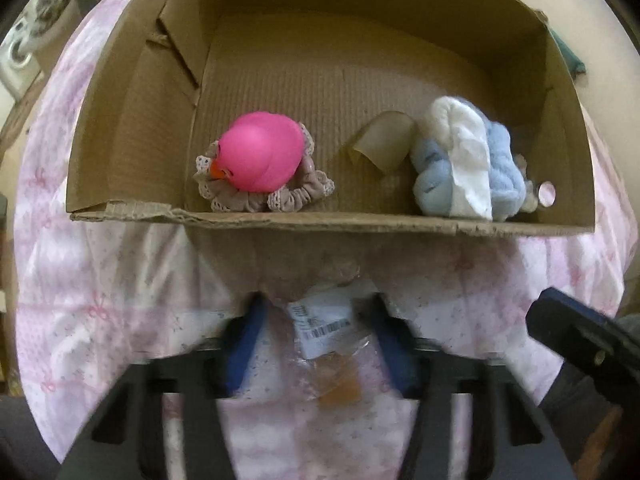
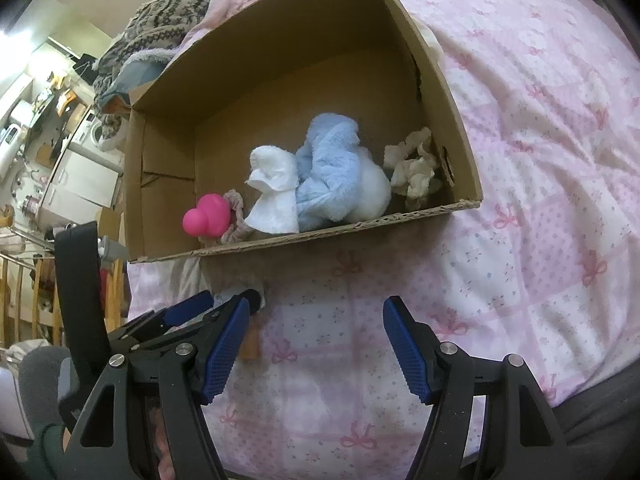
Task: Organize soft objects
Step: 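Grasp the clear barcode-labelled plastic bag on the bed with the left gripper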
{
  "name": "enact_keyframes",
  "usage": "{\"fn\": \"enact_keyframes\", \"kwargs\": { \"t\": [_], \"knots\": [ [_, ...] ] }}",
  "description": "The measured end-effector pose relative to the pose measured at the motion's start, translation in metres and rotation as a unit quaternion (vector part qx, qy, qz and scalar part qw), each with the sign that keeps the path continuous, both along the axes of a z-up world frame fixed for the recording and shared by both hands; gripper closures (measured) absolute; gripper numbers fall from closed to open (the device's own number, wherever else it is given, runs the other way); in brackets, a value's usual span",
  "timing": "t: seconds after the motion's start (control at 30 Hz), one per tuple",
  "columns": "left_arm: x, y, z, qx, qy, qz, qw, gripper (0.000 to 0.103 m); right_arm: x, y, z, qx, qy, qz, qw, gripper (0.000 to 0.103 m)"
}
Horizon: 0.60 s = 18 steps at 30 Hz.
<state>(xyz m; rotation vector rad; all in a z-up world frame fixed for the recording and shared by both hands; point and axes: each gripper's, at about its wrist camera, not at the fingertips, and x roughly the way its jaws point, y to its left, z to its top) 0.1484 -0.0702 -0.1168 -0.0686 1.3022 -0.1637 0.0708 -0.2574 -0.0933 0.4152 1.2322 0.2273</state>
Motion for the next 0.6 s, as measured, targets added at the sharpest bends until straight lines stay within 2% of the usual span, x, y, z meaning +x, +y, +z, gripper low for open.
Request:
{"fn": "enact_keyframes", "kwargs": {
  "t": [0.1,0.2,0.47,0.6],
  "knots": [
    [-0.004,0.0,0.0,-0.016,0.002,-0.001,0.9999,0.08,0.001,0.001,-0.002,0.004,0.003,0.003,1.0,0.03],
    [-0.01,-0.003,0.009,-0.009,-0.015,-0.013,0.9997,0.082,0.004,0.002,-0.007,0.022,0.015,0.0,1.0,0.03],
    [-0.035,0.015,0.033,-0.013,-0.028,-0.001,0.9995,0.083,0.007,0.001,-0.014,0.042,0.029,-0.007,0.999,0.03],
    [-0.043,0.032,0.049,-0.009,-0.026,0.011,0.9996,0.083,0.007,0.009,-0.015,0.043,0.03,0.006,0.999,0.03]
  ]
}}
